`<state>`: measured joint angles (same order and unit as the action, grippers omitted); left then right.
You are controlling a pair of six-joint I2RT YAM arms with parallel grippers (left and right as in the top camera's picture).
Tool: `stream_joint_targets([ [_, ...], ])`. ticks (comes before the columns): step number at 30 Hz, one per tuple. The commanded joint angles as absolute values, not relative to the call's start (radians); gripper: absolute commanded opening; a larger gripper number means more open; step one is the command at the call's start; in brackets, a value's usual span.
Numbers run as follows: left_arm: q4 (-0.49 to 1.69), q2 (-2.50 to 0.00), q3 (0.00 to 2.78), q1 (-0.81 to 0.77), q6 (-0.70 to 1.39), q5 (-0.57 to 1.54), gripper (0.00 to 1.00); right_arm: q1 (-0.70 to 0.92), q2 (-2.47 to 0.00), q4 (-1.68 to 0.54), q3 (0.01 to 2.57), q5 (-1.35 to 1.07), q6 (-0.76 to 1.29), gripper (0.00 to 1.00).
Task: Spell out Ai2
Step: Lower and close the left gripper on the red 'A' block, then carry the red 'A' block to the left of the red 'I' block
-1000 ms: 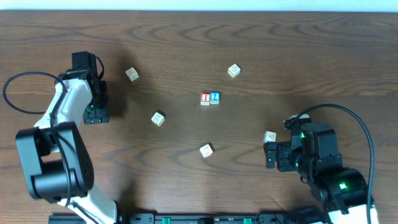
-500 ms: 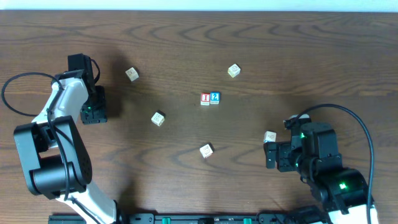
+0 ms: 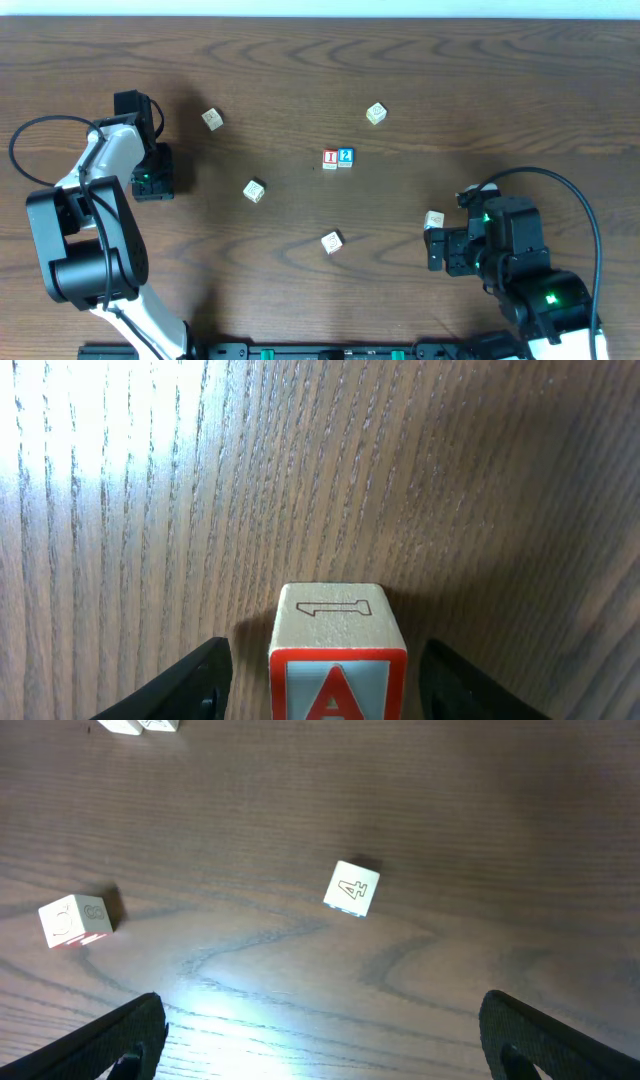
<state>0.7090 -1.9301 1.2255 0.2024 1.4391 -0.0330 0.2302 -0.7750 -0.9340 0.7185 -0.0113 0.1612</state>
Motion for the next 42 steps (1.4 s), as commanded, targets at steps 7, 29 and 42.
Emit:
stream_joint_targets([
  [7, 0.714, -1.945, 1.246, 0.211, 1.416, -0.054, 0.61, 0.228, -0.772, -0.935, 0.716, -0.015, 0.176, 0.99],
  [29, 0.722, -1.945, 1.246, 0.226, 1.382, -0.045, 0.33, 0.228, -0.772, -0.935, 0.716, -0.015, 0.176, 0.99],
  [42, 0.702, -1.945, 1.247, 0.219, 1.086, -0.032, 0.16, 0.228, -0.772, -0.935, 0.716, -0.015, 0.176, 0.99],
])
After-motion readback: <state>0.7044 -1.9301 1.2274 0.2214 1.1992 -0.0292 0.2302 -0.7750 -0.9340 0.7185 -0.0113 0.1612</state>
